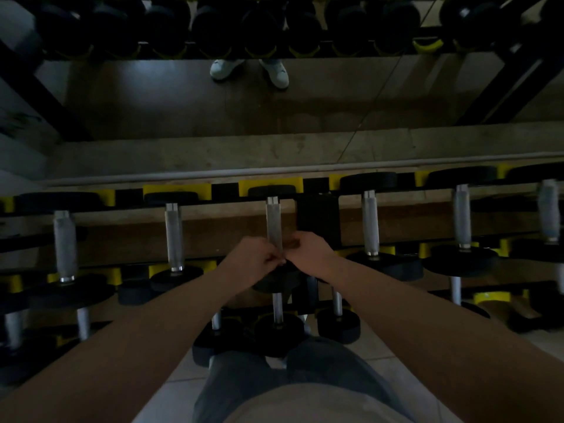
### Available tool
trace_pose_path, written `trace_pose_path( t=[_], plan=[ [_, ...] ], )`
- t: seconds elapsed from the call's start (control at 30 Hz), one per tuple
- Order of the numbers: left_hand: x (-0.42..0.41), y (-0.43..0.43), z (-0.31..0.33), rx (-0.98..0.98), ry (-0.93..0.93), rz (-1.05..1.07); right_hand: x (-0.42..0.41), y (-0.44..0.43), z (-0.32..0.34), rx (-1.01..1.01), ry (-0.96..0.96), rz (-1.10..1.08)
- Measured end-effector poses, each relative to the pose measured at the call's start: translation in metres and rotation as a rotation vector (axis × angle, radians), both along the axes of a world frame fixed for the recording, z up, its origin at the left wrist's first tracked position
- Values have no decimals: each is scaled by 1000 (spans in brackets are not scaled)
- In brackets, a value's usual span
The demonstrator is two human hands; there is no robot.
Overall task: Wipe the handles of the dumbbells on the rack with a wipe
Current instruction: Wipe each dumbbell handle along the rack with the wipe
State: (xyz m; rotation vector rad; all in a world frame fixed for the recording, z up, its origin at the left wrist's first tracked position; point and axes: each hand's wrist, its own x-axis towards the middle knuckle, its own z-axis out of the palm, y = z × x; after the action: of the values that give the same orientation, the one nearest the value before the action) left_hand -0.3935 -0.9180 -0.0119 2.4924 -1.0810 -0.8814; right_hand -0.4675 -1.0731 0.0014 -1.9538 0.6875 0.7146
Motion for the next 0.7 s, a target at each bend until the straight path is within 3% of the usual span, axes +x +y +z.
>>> trace_pose_path(
  t=[0.13,0.4,0.47,0.6,0.7],
  plan=[
    [0,-1,-2,-54,-1,69,-3,2,4,-52,-81,-18],
    [29,-31,12,-257,-128,534,1,-5,14,-62,-221,-107],
    [25,-27,12,-204,-111,471,1,-6,14,-57,-233,-118],
    [-1,-2,7,-37,58,135,1,-2,11,-46,-220,-88],
    [-5,7,3,-57,222,230,0,2,9,-30,-191,-59]
  ],
)
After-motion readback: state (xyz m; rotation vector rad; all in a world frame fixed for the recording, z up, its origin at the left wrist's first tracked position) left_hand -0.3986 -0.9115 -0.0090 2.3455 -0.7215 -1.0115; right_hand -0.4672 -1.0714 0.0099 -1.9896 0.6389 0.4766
